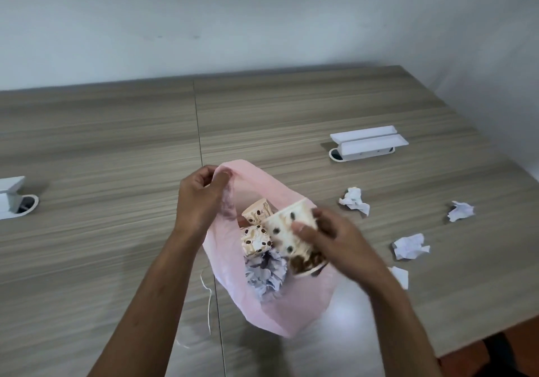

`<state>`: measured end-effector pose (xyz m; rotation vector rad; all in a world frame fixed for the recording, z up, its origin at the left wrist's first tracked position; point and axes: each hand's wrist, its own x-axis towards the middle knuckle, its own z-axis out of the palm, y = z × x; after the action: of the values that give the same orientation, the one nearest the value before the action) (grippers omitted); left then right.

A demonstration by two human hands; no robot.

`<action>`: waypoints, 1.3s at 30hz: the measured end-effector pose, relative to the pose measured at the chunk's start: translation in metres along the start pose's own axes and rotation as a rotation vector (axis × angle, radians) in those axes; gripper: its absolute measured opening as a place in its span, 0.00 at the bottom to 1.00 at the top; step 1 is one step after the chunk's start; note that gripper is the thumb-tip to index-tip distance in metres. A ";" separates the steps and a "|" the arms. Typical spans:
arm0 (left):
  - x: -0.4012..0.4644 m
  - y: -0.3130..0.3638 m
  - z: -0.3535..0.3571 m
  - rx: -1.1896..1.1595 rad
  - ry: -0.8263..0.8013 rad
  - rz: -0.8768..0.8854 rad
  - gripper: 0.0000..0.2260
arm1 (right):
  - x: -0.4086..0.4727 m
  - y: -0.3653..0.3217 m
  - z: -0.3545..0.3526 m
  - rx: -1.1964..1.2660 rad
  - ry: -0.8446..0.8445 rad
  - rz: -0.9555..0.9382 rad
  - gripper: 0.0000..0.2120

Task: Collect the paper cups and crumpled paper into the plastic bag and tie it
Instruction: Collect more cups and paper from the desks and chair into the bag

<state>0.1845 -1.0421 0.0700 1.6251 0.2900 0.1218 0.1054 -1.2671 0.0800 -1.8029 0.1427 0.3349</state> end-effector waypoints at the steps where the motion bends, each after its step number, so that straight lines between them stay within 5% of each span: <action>1: -0.002 0.001 -0.001 0.021 0.009 0.015 0.06 | -0.002 0.006 0.013 -0.051 -0.036 0.069 0.27; 5: -0.015 0.003 -0.001 0.094 0.013 0.051 0.07 | 0.017 0.020 0.055 -0.055 0.088 0.223 0.24; 10: -0.021 0.003 0.000 0.107 0.031 0.064 0.07 | 0.030 0.023 0.080 -0.060 0.106 -0.005 0.26; 14: -0.021 0.001 -0.001 0.119 0.028 0.050 0.06 | 0.015 0.036 0.066 0.027 0.162 -0.053 0.07; 19: -0.018 -0.002 0.010 0.113 0.006 0.044 0.06 | 0.014 0.041 0.018 0.169 0.547 -0.103 0.07; 24: -0.015 -0.001 0.031 0.074 -0.046 0.040 0.05 | 0.064 0.068 -0.040 0.048 0.910 0.012 0.05; 36: -0.005 -0.017 0.055 -0.030 -0.099 -0.027 0.05 | 0.186 0.161 -0.103 -0.622 0.388 0.246 0.23; 39: -0.006 -0.018 0.051 -0.036 -0.116 -0.024 0.06 | 0.196 0.181 -0.101 -0.733 0.415 0.229 0.39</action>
<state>0.1892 -1.0923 0.0491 1.5863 0.2169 0.0138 0.2580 -1.3958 -0.1246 -2.5782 0.5808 0.1739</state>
